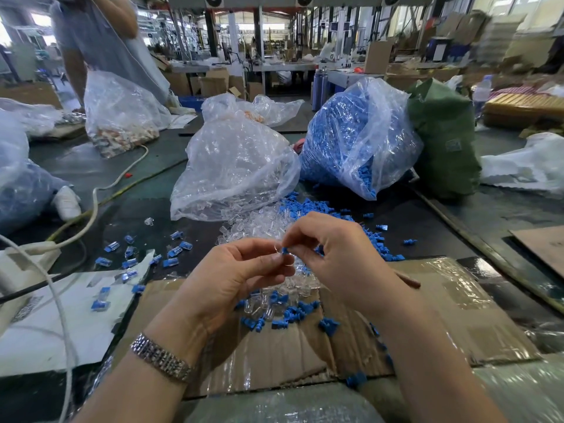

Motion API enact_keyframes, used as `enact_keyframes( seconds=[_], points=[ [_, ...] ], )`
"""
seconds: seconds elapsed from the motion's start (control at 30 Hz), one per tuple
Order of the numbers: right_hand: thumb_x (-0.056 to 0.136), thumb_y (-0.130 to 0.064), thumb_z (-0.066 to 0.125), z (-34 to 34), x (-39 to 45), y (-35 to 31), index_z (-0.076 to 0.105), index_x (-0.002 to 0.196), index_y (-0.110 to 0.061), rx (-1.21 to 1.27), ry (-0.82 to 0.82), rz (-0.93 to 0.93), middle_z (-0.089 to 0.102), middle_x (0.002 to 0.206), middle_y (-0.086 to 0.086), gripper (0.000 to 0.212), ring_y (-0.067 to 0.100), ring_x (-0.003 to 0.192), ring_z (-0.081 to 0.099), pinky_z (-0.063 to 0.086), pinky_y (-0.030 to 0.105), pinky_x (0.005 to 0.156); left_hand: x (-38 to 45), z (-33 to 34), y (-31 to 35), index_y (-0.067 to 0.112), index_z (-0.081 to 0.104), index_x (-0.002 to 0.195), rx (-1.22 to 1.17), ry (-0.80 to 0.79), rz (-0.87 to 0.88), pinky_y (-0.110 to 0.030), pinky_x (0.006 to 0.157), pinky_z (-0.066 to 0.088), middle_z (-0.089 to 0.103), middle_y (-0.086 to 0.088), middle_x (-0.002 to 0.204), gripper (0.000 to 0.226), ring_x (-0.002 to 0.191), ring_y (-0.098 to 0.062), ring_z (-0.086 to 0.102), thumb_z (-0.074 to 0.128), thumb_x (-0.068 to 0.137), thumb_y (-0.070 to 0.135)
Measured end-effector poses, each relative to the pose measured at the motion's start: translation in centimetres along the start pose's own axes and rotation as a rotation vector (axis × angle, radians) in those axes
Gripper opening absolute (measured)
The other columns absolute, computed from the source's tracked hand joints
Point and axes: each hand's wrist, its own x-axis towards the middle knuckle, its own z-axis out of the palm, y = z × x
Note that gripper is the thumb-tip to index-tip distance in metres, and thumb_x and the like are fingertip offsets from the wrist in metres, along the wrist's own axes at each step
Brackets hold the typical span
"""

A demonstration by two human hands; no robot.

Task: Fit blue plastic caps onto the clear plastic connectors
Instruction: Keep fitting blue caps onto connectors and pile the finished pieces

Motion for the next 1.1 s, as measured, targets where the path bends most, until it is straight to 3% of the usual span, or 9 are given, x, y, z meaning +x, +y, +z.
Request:
enact_keyframes(
  seconds=[0.43, 0.5, 0.57, 0.6, 0.67, 0.77, 0.83, 0.97, 1.1],
  points=[
    [0.092, -0.008, 0.071, 0.1, -0.1, -0.2, 0.073, 0.098, -0.022, 0.044, -0.042, 0.057, 0.067, 0.090, -0.012, 0.015, 0.006, 0.087, 0.064, 0.054, 0.030, 0.082, 0.2, -0.5, 0.0, 0.006, 0.080, 0.093, 0.059, -0.028, 0.054, -0.027, 0.077, 0.061, 0.075, -0.025, 0.103, 0.027, 0.096, -0.034, 0.075, 0.081, 0.066, 0.010],
    [0.092, -0.015, 0.073, -0.4, -0.1, 0.0, 0.071, 0.105, -0.025, 0.137, -0.009, 0.137, 0.070, 0.093, -0.013, 0.017, 0.003, 0.091, 0.066, 0.053, 0.020, 0.082, 0.2, -0.7, 0.0, 0.003, 0.078, 0.096, 0.020, -0.027, 0.055, -0.028, 0.077, 0.061, 0.074, -0.026, 0.106, 0.024, 0.095, -0.033, 0.075, 0.078, 0.071, 0.006],
    [0.092, -0.030, 0.073, -1.2, 0.0, 0.8, 0.067, 0.111, -0.029, 0.059, 0.058, 0.264, 0.067, 0.101, -0.014, 0.020, 0.002, 0.097, 0.063, 0.048, 0.015, 0.082, 0.3, -1.0, 0.0, -0.001, 0.076, 0.099, -0.028, -0.021, 0.051, -0.029, 0.075, 0.061, 0.073, -0.028, 0.109, 0.025, 0.094, -0.034, 0.075, 0.075, 0.075, 0.002],
    [0.091, -0.039, 0.072, -1.5, 0.0, 1.4, 0.064, 0.116, -0.029, -0.076, 0.044, 0.369, 0.064, 0.110, -0.012, 0.028, 0.005, 0.104, 0.060, 0.047, 0.019, 0.087, 0.3, -1.1, 0.0, -0.004, 0.074, 0.101, -0.049, -0.016, 0.049, -0.028, 0.074, 0.061, 0.072, -0.028, 0.109, 0.026, 0.094, -0.034, 0.075, 0.075, 0.075, 0.000],
    [0.089, -0.057, 0.067, -1.9, -0.3, 2.5, 0.056, 0.126, -0.023, -0.391, -0.136, 0.655, 0.053, 0.128, 0.000, 0.051, 0.021, 0.121, 0.051, 0.046, 0.038, 0.101, 0.4, -1.2, 0.0, -0.007, 0.069, 0.106, -0.071, -0.006, 0.048, -0.029, 0.072, 0.061, 0.072, -0.030, 0.109, 0.031, 0.093, -0.035, 0.075, 0.073, 0.076, -0.002],
    [0.085, -0.069, 0.064, -1.7, -0.5, 3.2, 0.053, 0.101, -0.018, -0.564, -0.344, 0.881, 0.049, 0.128, 0.010, 0.055, 0.033, 0.121, 0.045, 0.042, 0.050, 0.102, 0.4, -1.2, 0.1, -0.007, 0.069, 0.105, -0.074, 0.004, 0.044, -0.029, 0.073, 0.062, 0.072, -0.030, 0.109, 0.031, 0.091, -0.034, 0.075, 0.073, 0.075, -0.002],
    [0.086, -0.069, 0.062, -1.4, -0.4, 3.4, 0.052, 0.097, -0.018, -0.573, -0.335, 0.880, 0.051, 0.126, 0.011, 0.053, 0.033, 0.120, 0.045, 0.042, 0.051, 0.101, 0.4, -1.2, 0.0, -0.005, 0.071, 0.101, -0.071, 0.000, 0.047, -0.030, 0.073, 0.063, 0.072, -0.030, 0.108, 0.027, 0.091, -0.034, 0.075, 0.073, 0.074, -0.001],
    [0.088, -0.054, 0.060, -0.4, -0.2, 3.2, 0.054, 0.112, -0.013, -0.560, -0.276, 0.875, 0.052, 0.126, 0.013, 0.048, 0.035, 0.123, 0.044, 0.039, 0.054, 0.106, 0.5, -1.4, -0.1, -0.008, 0.067, 0.109, -0.086, 0.006, 0.056, -0.029, 0.072, 0.062, 0.072, -0.030, 0.109, 0.035, 0.092, -0.035, 0.075, 0.073, 0.076, 0.000],
    [0.085, -0.043, 0.064, -0.8, 0.0, 3.5, 0.056, 0.079, -0.015, -0.436, -0.215, 0.895, 0.060, 0.095, 0.007, 0.030, 0.034, 0.110, 0.053, 0.042, 0.051, 0.103, 0.7, -1.7, -0.1, 0.000, 0.077, 0.097, -0.092, 0.022, 0.079, -0.028, 0.072, 0.061, 0.072, -0.029, 0.109, 0.020, 0.093, -0.035, 0.075, 0.073, 0.078, 0.001]
  ],
)
